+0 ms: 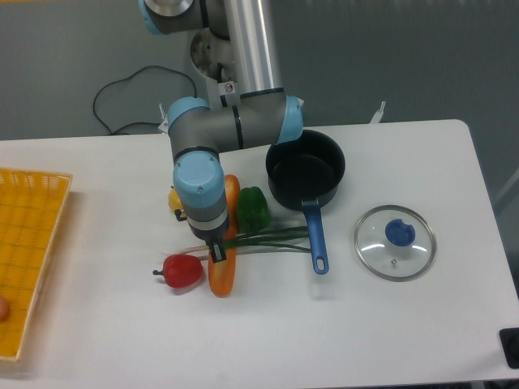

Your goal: Pick up the green onion

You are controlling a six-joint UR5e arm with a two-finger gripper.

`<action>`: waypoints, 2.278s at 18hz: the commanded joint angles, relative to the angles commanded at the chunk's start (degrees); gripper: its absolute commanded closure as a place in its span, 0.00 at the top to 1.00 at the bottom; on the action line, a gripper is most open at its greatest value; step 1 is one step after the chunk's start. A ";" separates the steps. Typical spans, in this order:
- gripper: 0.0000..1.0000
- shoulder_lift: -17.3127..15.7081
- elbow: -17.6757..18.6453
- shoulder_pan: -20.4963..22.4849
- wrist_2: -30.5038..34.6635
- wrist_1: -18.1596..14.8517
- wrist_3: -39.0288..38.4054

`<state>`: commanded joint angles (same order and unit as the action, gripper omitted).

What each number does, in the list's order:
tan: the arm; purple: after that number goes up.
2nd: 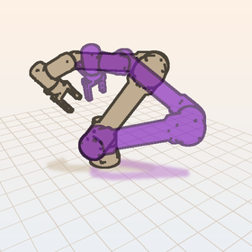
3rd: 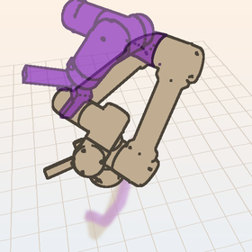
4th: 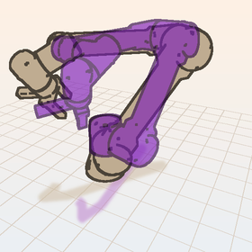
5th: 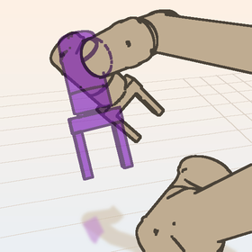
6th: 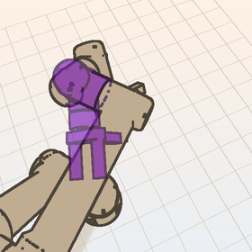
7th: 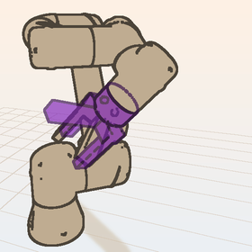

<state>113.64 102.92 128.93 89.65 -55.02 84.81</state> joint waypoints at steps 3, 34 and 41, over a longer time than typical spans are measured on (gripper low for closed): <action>0.22 -0.61 -0.09 0.09 -0.09 -0.09 0.09; 0.23 -3.78 -17.39 7.38 -0.35 -16.24 -11.78; 0.23 -3.60 -19.51 11.25 -1.05 -16.87 -15.99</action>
<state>110.04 83.41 140.18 88.60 -71.89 68.83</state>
